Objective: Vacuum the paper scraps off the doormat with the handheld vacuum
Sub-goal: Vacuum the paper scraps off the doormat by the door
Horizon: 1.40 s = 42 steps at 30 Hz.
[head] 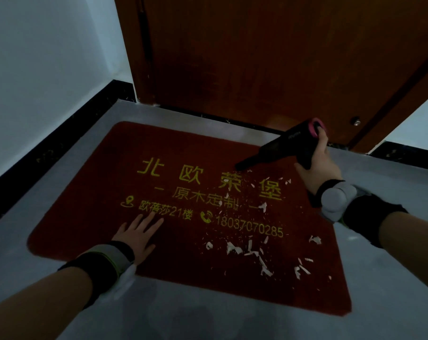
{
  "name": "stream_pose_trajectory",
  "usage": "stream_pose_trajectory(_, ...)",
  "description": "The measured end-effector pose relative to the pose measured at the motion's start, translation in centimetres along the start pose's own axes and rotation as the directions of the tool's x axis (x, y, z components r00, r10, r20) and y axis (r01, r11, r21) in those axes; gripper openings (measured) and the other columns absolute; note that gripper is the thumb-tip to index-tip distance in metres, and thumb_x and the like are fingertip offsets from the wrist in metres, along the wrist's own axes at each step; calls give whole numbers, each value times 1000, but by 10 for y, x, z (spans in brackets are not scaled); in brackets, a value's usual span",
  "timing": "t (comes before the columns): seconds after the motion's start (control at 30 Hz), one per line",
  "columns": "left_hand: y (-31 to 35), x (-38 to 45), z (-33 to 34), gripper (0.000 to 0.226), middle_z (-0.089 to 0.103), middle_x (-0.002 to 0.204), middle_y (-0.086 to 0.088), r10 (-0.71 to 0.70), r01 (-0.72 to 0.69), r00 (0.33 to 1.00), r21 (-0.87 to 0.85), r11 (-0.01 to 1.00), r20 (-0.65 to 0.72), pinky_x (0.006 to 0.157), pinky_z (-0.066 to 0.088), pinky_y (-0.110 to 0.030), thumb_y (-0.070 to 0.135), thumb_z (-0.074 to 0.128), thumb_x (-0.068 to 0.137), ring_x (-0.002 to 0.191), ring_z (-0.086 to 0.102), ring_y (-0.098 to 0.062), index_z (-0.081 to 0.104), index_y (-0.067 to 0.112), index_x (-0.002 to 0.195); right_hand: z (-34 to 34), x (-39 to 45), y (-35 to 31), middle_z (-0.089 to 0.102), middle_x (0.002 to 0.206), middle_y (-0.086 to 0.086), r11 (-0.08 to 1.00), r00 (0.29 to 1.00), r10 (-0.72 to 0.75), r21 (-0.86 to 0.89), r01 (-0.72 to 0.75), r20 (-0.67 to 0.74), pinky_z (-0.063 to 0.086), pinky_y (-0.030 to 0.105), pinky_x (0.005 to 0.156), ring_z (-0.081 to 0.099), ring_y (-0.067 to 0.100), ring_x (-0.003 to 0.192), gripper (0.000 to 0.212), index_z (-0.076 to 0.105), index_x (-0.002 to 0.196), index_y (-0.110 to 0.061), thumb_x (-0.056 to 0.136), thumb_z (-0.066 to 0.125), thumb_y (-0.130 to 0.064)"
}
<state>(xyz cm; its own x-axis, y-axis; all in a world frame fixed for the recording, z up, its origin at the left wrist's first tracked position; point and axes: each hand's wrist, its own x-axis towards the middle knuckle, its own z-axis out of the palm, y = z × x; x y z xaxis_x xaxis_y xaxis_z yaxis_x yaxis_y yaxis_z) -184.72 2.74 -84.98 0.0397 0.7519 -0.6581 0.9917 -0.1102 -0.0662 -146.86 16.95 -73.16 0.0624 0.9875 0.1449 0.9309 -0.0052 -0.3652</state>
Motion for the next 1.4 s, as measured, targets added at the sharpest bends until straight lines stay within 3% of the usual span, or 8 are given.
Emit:
stream_pose_trajectory(0.13,-1,-2,0,69,-27,154,3,0,0,1000,17,1000,-1,118,10,-46,44,29,99,146,-11,-24,-21,33,146,-13,3,10,59,116,19,979,995,36,195,-54,98,53,45,72,62,37,90,93,-2,150,-24,87,64,-11)
stream_pose_trajectory(0.23,-1,-2,2,69,-27,154,2,0,0,1000,26,1000,0,117,11,-46,44,29,99,146,-11,-23,-21,33,146,-24,-5,15,55,105,5,970,981,-20,241,-28,193,51,41,77,60,29,93,92,3,150,-23,85,67,-8)
stream_pose_trajectory(0.53,-1,-3,-2,69,-26,155,2,2,-3,1000,29,1000,21,118,14,-46,43,30,99,146,-10,-24,-21,33,146,-36,-25,10,50,118,1,949,893,-198,306,73,403,44,32,85,52,16,102,89,11,147,-28,83,68,-4)
stream_pose_trajectory(0.7,0,-5,-4,69,-25,155,2,3,-4,999,30,1000,32,118,13,-47,43,30,99,146,-9,-24,-20,33,146,-35,-22,6,52,112,-1,955,903,-239,253,154,356,42,30,83,53,14,100,88,13,147,-27,82,70,-7)
stream_pose_trajectory(0.8,0,-8,-4,68,-24,155,1,2,-3,999,37,999,36,117,14,-46,42,30,100,146,-9,-25,-20,33,146,-27,-17,4,57,106,1,965,935,-235,180,192,267,49,37,78,59,19,91,91,7,148,-30,83,70,-13)
stream_pose_trajectory(1.07,0,-8,-3,68,-23,156,2,0,0,999,15,1000,50,117,14,-47,43,29,99,146,-8,-25,-18,34,147,0,-2,-4,64,106,14,993,995,-81,89,75,61,54,41,64,63,30,70,91,-6,144,-41,87,62,-25)
stream_pose_trajectory(1.2,-3,-9,1,68,-24,155,3,8,-7,999,-1,1000,32,117,15,-47,42,30,100,146,-9,-23,-19,35,146,2,-5,-8,63,107,15,979,983,-168,129,158,71,44,27,54,58,21,63,93,-5,147,-35,87,64,-18)
stream_pose_trajectory(1.4,-3,-8,5,68,-26,155,4,6,-6,1000,-8,1000,13,117,15,-46,42,29,100,146,-11,-23,-20,36,146,-5,-22,-8,59,117,21,923,926,-361,188,337,114,53,42,73,65,36,89,95,-1,150,-24,84,66,-9)
